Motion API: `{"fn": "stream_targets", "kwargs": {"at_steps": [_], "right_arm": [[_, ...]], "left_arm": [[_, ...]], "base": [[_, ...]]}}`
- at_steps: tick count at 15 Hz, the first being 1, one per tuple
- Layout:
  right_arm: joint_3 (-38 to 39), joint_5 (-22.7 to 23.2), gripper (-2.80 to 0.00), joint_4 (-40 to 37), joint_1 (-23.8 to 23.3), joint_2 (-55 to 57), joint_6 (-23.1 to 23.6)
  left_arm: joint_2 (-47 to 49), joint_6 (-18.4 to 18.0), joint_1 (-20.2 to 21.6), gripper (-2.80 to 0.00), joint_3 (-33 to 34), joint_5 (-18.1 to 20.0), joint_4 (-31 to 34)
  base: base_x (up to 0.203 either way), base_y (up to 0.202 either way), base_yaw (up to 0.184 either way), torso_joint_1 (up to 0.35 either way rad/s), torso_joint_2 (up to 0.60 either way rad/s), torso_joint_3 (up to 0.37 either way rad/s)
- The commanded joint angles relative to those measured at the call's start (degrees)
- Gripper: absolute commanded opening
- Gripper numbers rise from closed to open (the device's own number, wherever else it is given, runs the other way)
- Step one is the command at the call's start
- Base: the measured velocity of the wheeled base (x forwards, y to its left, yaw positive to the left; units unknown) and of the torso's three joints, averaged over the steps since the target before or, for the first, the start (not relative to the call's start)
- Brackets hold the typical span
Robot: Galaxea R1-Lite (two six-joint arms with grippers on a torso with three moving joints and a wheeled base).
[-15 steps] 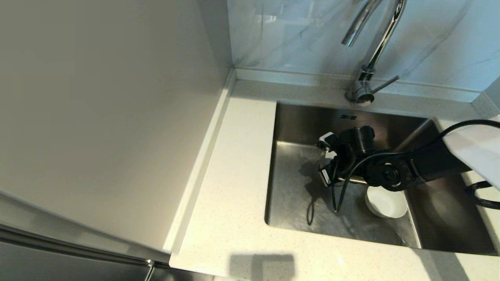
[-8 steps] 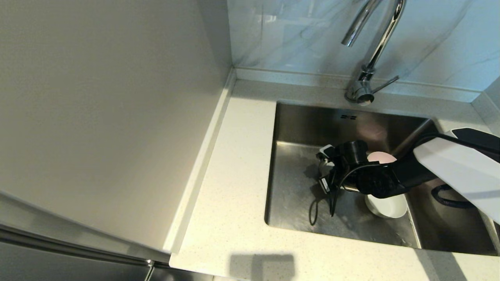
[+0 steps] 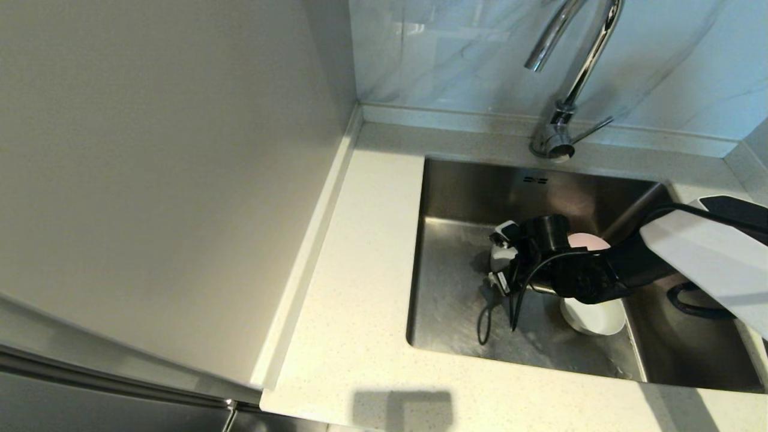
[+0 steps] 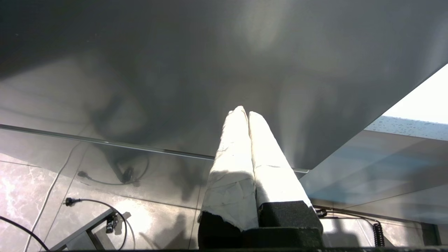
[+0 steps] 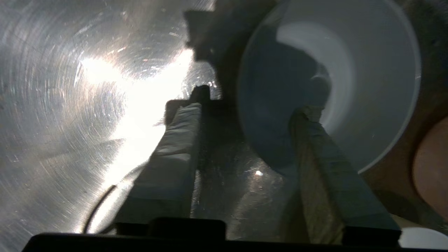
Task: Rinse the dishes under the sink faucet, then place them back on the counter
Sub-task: Put a bowl into the sink, then turn on the faucet
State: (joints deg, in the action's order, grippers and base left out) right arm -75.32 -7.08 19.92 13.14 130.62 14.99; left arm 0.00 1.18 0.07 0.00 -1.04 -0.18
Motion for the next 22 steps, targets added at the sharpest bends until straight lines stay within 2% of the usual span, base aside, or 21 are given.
{"fn": "stream_targets", "kwargs": {"at_steps": [1,5,7,9,10,15,18,19,22], "right_arm": [[1.5,-0.04,0.0,-0.05,-0.37,-5.39,0.05],[8.49,0.4,0.0,-3.79,-2.13,-22.61,-0.25],[10.77,1.6,0.0,-13.07,-4.04,-32.84,-1.11],[11.76,3.27,0.0,-24.66,-6.19,-41.76,-3.75],[12.06,3.84,0.0,-28.13,-7.17,-45.68,-5.25],[14.18,5.52,0.0,-32.85,-10.21,-63.48,-9.48],[20.61,4.37,0.0,-35.21,-10.49,-73.57,-10.22],[23.63,3.22,-2.8,-35.62,-10.48,-76.6,-10.02],[28.8,2.17,-2.8,-35.98,-10.41,-84.93,-9.47]], "left_arm": [[-0.18,0.05,0.01,-2.8,0.0,-0.02,0.0],[-0.18,0.05,0.01,-2.8,0.0,-0.02,0.0],[-0.18,0.05,0.01,-2.8,0.0,-0.02,0.0],[-0.18,0.05,0.01,-2.8,0.0,-0.02,0.0],[-0.18,0.05,0.01,-2.8,0.0,-0.02,0.0],[-0.18,0.05,0.01,-2.8,0.0,-0.02,0.0],[-0.18,0.05,0.01,-2.8,0.0,-0.02,0.0],[-0.18,0.05,0.01,-2.8,0.0,-0.02,0.0],[-0.18,0.05,0.01,-2.8,0.0,-0.02,0.0]], "base": [[0.0,0.0,0.0,0.0,0.0,0.0],[0.0,0.0,0.0,0.0,0.0,0.0],[0.0,0.0,0.0,0.0,0.0,0.0],[0.0,0.0,0.0,0.0,0.0,0.0],[0.0,0.0,0.0,0.0,0.0,0.0],[0.0,0.0,0.0,0.0,0.0,0.0],[0.0,0.0,0.0,0.0,0.0,0.0],[0.0,0.0,0.0,0.0,0.0,0.0],[0.0,0.0,0.0,0.0,0.0,0.0]]}}
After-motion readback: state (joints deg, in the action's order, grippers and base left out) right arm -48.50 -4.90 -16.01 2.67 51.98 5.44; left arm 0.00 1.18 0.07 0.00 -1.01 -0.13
